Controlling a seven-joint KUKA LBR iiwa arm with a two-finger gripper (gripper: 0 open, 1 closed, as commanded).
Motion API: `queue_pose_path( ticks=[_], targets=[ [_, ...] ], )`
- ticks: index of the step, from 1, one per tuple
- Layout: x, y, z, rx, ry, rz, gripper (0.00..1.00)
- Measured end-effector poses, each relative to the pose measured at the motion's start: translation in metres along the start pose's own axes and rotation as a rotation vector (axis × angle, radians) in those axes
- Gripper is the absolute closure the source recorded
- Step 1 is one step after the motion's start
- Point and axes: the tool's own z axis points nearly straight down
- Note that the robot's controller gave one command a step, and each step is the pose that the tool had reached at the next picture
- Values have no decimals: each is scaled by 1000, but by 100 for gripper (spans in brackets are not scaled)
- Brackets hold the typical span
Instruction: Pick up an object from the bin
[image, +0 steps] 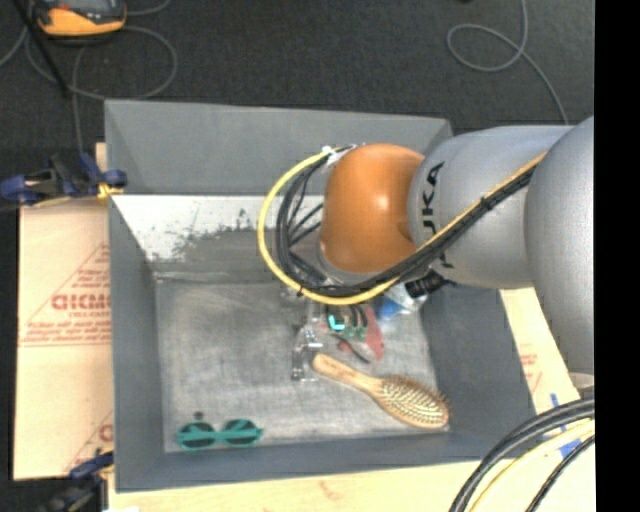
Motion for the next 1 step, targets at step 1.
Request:
queue_pose_path(
  ticks=[1],
  targets=[
    [-2,0,-4,-1,-8,2,0]
  ],
)
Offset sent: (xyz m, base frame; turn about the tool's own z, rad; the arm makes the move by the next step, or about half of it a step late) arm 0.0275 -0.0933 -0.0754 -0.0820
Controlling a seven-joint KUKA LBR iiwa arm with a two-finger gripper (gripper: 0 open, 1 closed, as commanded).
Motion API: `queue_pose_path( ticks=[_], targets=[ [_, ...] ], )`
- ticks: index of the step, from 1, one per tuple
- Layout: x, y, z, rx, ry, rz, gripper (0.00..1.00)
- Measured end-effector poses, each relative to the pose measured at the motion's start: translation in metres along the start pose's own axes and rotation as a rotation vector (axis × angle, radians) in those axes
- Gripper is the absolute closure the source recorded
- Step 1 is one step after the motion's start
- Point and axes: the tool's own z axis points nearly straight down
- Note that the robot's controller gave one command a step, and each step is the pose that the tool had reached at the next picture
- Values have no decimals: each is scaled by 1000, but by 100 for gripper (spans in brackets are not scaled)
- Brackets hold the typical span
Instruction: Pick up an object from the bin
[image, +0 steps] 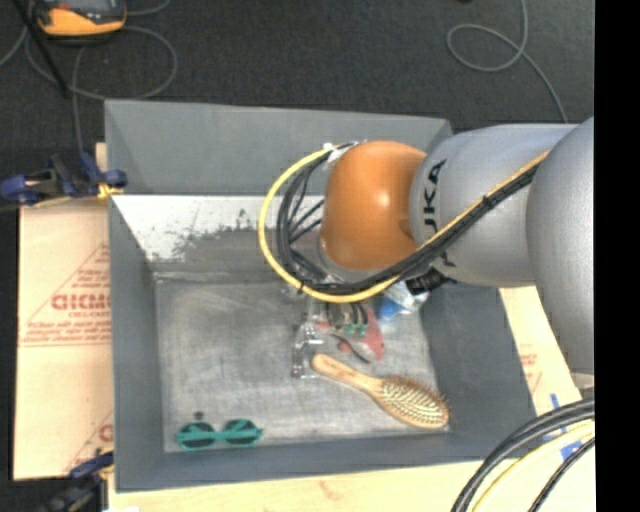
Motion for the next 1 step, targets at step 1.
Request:
queue_pose_path(
  ticks=[1],
  targets=[
    [-23,-77,64,4,-4,-73,0]
  ],
)
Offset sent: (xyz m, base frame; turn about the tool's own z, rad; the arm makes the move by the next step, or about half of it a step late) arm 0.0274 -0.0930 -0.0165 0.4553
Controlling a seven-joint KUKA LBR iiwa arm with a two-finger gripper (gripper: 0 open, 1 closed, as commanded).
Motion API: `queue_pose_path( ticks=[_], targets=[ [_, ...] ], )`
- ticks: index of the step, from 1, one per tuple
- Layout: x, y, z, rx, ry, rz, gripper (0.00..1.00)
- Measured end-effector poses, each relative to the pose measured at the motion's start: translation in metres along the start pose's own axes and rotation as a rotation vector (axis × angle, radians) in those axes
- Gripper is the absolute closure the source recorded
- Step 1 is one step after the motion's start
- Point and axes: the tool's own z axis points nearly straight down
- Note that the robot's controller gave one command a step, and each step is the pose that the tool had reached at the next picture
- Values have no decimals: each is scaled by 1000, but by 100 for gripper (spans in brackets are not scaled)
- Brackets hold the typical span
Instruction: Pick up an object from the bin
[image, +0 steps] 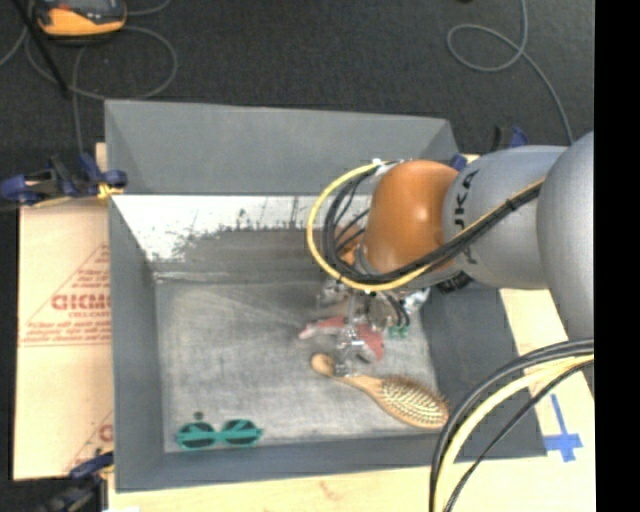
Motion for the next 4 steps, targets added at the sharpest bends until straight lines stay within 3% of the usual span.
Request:
queue_pose_path(
  ticks=[1,2,3,4],
  targets=[
    [0,-22,-3,-2,5,217,0],
    [-3,-31,-14,0,4,354,0],
    [-2,-44,-2,0,4,46,0],
    [-2,-61,12,-2,-7,320,100]
  ],
)
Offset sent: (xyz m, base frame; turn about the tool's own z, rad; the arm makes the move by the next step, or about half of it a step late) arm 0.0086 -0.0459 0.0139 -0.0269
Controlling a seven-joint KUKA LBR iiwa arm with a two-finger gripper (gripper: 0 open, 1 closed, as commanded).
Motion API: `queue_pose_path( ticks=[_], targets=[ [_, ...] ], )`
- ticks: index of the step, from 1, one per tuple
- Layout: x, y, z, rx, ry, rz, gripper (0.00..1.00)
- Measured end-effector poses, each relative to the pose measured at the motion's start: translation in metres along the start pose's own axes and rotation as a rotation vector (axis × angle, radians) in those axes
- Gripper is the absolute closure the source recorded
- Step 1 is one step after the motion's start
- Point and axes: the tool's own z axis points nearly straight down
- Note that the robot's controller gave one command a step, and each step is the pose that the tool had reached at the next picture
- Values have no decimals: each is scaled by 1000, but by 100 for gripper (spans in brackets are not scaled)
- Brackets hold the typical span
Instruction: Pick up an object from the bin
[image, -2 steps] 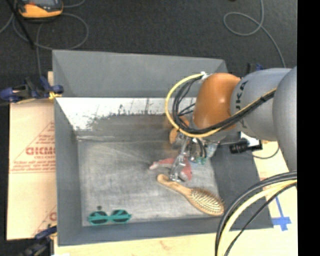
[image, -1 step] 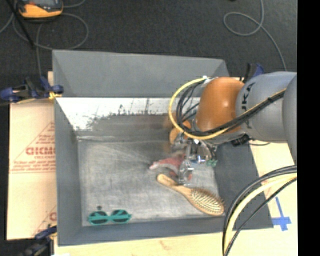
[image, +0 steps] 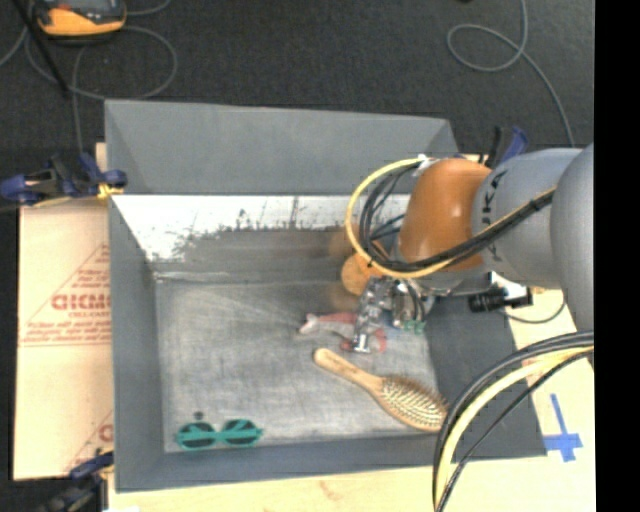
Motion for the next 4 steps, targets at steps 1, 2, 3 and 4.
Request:
queue_pose_path(
  ticks=[1,2,3,4],
  targets=[
    [0,0,0,0,0,0,100],
    [0,0,-2,0,2,0,100],
    [3,0,-17,2,17,0,100],
    [1,0,-41,2,11,0,100]
  ],
)
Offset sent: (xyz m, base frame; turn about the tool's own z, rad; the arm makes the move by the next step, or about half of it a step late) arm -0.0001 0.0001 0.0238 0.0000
